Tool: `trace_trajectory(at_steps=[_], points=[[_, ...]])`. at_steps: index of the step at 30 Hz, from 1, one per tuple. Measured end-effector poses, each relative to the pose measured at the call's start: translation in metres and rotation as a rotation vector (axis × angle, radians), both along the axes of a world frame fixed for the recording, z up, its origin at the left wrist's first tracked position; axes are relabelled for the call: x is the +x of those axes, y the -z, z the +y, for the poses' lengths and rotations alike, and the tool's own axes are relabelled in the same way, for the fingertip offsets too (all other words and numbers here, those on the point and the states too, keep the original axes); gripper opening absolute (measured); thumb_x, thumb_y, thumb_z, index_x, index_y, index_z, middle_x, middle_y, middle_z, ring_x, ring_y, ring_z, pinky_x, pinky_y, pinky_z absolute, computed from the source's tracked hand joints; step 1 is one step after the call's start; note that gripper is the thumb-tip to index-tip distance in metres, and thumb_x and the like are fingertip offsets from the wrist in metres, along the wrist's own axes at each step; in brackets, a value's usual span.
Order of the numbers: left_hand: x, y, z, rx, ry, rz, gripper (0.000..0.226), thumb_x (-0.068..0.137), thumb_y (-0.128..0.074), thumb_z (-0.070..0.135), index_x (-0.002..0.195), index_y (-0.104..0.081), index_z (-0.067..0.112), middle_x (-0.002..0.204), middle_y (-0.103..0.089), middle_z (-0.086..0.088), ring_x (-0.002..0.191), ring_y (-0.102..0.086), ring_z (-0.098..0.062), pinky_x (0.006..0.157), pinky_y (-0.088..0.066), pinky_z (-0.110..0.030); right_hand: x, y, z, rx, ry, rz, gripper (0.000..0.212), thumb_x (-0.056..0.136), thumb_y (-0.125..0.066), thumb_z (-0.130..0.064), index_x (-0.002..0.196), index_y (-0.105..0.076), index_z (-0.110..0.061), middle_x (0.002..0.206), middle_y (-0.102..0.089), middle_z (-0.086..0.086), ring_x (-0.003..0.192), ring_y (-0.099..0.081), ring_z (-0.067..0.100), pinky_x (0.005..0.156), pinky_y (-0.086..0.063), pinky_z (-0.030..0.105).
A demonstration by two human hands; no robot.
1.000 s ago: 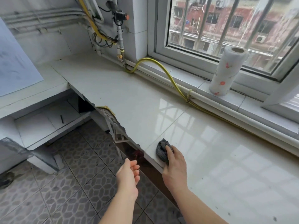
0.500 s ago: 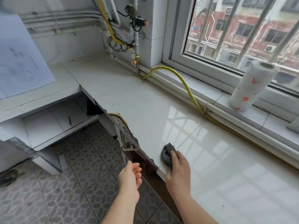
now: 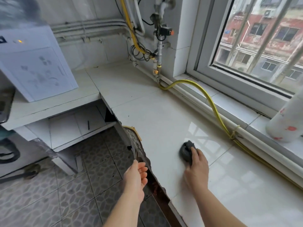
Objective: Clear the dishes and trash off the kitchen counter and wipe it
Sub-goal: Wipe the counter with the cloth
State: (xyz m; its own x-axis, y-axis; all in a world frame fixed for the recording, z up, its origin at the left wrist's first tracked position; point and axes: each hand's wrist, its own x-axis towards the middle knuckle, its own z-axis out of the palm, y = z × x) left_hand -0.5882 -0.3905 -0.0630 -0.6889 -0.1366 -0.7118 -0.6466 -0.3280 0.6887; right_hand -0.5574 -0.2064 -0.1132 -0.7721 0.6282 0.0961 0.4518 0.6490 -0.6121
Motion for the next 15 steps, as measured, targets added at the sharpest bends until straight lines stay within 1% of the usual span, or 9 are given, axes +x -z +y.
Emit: trace_trajectory(at_steps=[2, 5, 6, 8, 10, 12, 13, 15], points=[[-0.002, 0.001, -0.003, 0.002, -0.022, -0.009, 0.034, 0.100, -0.046, 0.032, 0.089, -0.066, 0.007, 0.078, -0.060, -0.005, 0.062, -0.048, -0.013, 0.051, -0.038, -0.024, -0.003, 0.000, 0.010, -0.025, 0.117, -0.019, 0.060, 0.078, -0.055, 0.003, 0.137, -0.047, -0.007, 0.138, -0.047, 0.014, 0.124, -0.043, 0.033, 0.107, -0.031, 0.037], [-0.005, 0.004, -0.016, 0.002, -0.084, -0.010, 0.034, 0.100, -0.045, 0.031, 0.089, -0.067, 0.007, 0.077, -0.060, -0.005, 0.061, -0.047, -0.013, 0.051, -0.037, -0.023, -0.011, -0.001, -0.002, -0.028, 0.117, -0.037, 0.062, 0.077, -0.054, 0.004, 0.137, -0.046, -0.007, 0.139, -0.045, 0.013, 0.125, -0.041, 0.033, 0.109, -0.031, 0.039], [-0.006, 0.004, -0.021, 0.001, -0.101, -0.012, 0.034, 0.100, -0.045, 0.031, 0.089, -0.067, 0.007, 0.077, -0.060, -0.005, 0.060, -0.047, -0.012, 0.052, -0.037, -0.023, -0.015, -0.002, -0.010, -0.026, 0.072, -0.036, 0.063, 0.077, -0.054, 0.004, 0.138, -0.046, -0.008, 0.140, -0.044, 0.012, 0.126, -0.040, 0.032, 0.109, -0.031, 0.038], [-0.007, 0.004, -0.030, 0.007, -0.142, -0.019, 0.034, 0.100, -0.045, 0.031, 0.090, -0.066, 0.006, 0.076, -0.059, -0.005, 0.059, -0.046, -0.012, 0.051, -0.036, -0.023, -0.021, -0.002, -0.033, -0.010, -0.084, -0.042, 0.063, 0.077, -0.054, 0.005, 0.138, -0.046, -0.008, 0.141, -0.044, 0.011, 0.128, -0.040, 0.030, 0.110, -0.030, 0.036], [-0.007, 0.001, -0.041, 0.021, -0.181, -0.025, 0.034, 0.100, -0.045, 0.031, 0.090, -0.066, 0.006, 0.076, -0.059, -0.005, 0.060, -0.047, -0.012, 0.051, -0.036, -0.023, -0.026, -0.003, -0.060, 0.016, -0.271, -0.040, 0.060, 0.078, -0.052, -0.001, 0.138, -0.048, -0.009, 0.141, -0.045, 0.009, 0.129, -0.041, 0.029, 0.111, -0.031, 0.035], [-0.007, -0.001, -0.054, 0.032, -0.214, -0.026, 0.034, 0.100, -0.045, 0.032, 0.090, -0.066, 0.007, 0.077, -0.059, -0.004, 0.061, -0.048, -0.012, 0.052, -0.037, -0.023, -0.031, -0.007, -0.084, 0.022, -0.388, -0.029, 0.055, 0.083, -0.054, -0.008, 0.138, -0.049, -0.012, 0.142, -0.046, 0.006, 0.129, -0.041, 0.026, 0.110, -0.030, 0.032], [-0.006, -0.003, -0.061, 0.035, -0.233, -0.023, 0.034, 0.100, -0.045, 0.032, 0.090, -0.066, 0.007, 0.076, -0.059, -0.004, 0.061, -0.048, -0.012, 0.052, -0.037, -0.023, -0.033, -0.011, -0.095, -0.009, -0.417, -0.031, 0.055, 0.084, -0.056, -0.007, 0.138, -0.048, -0.014, 0.142, -0.045, 0.003, 0.129, -0.039, 0.023, 0.109, -0.029, 0.028], [-0.004, -0.010, -0.082, 0.046, -0.283, -0.018, 0.034, 0.100, -0.045, 0.032, 0.087, -0.065, 0.007, 0.074, -0.058, -0.004, 0.061, -0.048, -0.011, 0.052, -0.036, -0.022, -0.036, -0.019, -0.120, -0.155, -0.448, -0.012, 0.056, 0.086, -0.054, -0.001, 0.139, -0.047, -0.016, 0.142, -0.044, 0.001, 0.129, -0.039, 0.019, 0.106, -0.027, 0.023]])
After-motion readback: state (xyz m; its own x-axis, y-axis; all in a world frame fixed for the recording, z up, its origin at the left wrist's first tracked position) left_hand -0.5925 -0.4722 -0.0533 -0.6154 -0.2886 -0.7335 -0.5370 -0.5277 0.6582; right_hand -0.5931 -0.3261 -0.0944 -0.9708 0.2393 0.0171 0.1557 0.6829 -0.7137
